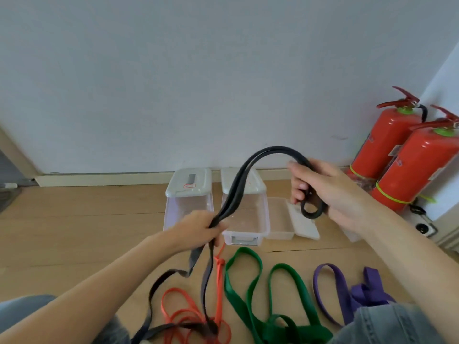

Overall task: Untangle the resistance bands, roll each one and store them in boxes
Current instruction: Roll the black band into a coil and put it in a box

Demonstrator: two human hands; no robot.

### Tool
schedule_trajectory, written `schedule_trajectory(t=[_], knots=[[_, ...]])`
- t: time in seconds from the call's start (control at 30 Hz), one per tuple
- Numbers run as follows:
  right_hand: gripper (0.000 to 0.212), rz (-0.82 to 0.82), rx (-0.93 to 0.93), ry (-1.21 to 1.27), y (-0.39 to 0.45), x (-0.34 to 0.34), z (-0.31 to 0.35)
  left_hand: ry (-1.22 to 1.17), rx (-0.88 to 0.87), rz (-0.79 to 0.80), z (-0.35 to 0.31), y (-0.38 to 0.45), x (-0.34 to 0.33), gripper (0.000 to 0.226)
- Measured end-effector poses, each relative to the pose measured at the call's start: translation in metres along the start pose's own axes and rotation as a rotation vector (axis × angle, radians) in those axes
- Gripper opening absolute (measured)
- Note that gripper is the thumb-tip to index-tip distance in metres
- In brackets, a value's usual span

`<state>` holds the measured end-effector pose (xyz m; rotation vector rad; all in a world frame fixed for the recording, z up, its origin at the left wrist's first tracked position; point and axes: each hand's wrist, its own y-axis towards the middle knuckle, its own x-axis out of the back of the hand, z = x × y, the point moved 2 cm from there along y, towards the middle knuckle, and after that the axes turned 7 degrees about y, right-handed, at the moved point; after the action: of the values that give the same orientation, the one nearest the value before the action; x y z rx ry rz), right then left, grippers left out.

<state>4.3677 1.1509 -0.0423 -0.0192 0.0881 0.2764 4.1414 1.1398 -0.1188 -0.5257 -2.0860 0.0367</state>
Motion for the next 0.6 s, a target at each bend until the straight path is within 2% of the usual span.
schedule_trajectory(t=[0.07, 0.1, 0.13, 0.17, 0.2, 0.23, 0.27, 0.33, 0.4, 0.47, 0.53, 0.6], knots=[[0.021, 0.080, -0.174, -0.584, 0.001, 0.007, -0.017, -0.187, 0.011, -0.193, -0.008, -0.005, 0.027, 0.042], [0.019, 0.174, -0.289, -0.861, 0.000, 0.009, -0.026, -0.311, -0.002, -0.268, -0.012, -0.009, 0.041, 0.045], [0.019, 0.283, -0.397, -1.067, -0.002, 0.010, -0.035, -0.415, -0.030, -0.310, -0.015, -0.012, 0.053, 0.047], [0.030, 0.369, -0.478, -1.165, -0.004, 0.009, -0.040, -0.482, -0.063, -0.296, -0.019, -0.016, 0.062, 0.049], [0.050, 0.414, -0.506, -1.129, -0.005, 0.008, -0.042, -0.508, -0.083, -0.235, -0.024, -0.020, 0.065, 0.050], [0.067, 0.420, -0.470, -0.967, -0.005, 0.005, -0.040, -0.490, -0.078, -0.146, -0.028, -0.022, 0.062, 0.048], [0.075, 0.420, -0.390, -0.739, -0.006, -0.001, -0.036, -0.409, -0.057, -0.063, -0.033, -0.023, 0.056, 0.043], [0.068, 0.477, -0.247, -0.442, -0.007, -0.018, -0.032, -0.203, -0.022, 0.003, -0.042, -0.021, 0.043, 0.038], [0.058, 0.503, -0.183, -0.419, -0.009, -0.037, -0.035, -0.119, -0.014, -0.032, -0.047, -0.014, 0.037, 0.037], [0.051, 0.412, -0.126, -0.397, -0.005, -0.044, -0.037, -0.044, -0.042, -0.083, -0.049, -0.009, 0.038, 0.026], [0.053, 0.262, -0.094, -0.287, 0.001, -0.040, -0.031, 0.060, -0.064, -0.110, -0.046, -0.007, 0.038, 0.019], [0.051, 0.232, -0.084, -0.275, 0.003, -0.038, -0.026, 0.164, -0.066, -0.127, -0.042, -0.007, 0.033, 0.020]])
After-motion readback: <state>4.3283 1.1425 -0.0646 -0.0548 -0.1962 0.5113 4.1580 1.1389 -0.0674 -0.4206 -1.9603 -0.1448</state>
